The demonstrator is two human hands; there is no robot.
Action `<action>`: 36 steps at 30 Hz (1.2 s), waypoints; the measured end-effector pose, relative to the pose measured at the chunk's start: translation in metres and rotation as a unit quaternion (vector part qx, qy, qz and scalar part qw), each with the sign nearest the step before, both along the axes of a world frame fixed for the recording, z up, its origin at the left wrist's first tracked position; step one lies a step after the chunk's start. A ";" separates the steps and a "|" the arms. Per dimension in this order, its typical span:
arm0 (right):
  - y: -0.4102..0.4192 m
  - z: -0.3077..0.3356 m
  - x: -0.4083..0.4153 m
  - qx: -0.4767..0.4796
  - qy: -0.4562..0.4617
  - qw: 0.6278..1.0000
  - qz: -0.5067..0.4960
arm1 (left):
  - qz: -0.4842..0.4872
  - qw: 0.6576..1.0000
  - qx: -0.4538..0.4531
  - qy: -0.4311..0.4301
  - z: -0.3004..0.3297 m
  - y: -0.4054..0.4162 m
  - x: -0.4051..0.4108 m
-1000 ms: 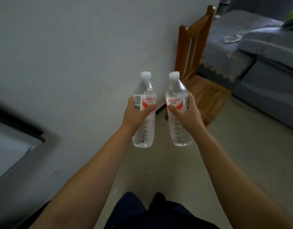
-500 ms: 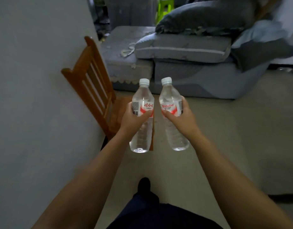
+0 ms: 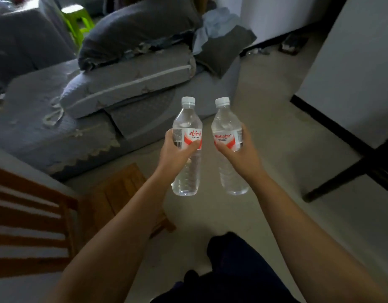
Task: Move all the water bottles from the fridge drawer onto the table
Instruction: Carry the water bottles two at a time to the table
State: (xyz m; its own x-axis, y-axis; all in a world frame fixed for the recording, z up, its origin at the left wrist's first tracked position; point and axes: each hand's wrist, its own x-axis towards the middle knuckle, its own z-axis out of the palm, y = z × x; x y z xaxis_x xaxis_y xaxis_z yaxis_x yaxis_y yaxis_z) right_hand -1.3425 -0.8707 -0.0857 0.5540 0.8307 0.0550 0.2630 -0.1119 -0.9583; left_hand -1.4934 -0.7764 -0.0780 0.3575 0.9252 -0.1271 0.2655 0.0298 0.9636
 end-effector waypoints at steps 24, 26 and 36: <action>0.071 -0.005 0.416 -0.032 0.010 0.953 -0.302 | -0.285 0.957 0.029 0.043 -0.009 0.140 0.489; 0.073 -0.010 0.444 -0.038 0.012 0.944 -0.327 | -0.310 0.949 0.022 0.045 -0.012 0.144 0.523; 0.110 -0.007 0.615 -0.028 0.013 0.887 -0.460 | -0.459 0.887 0.038 0.025 -0.005 0.198 0.753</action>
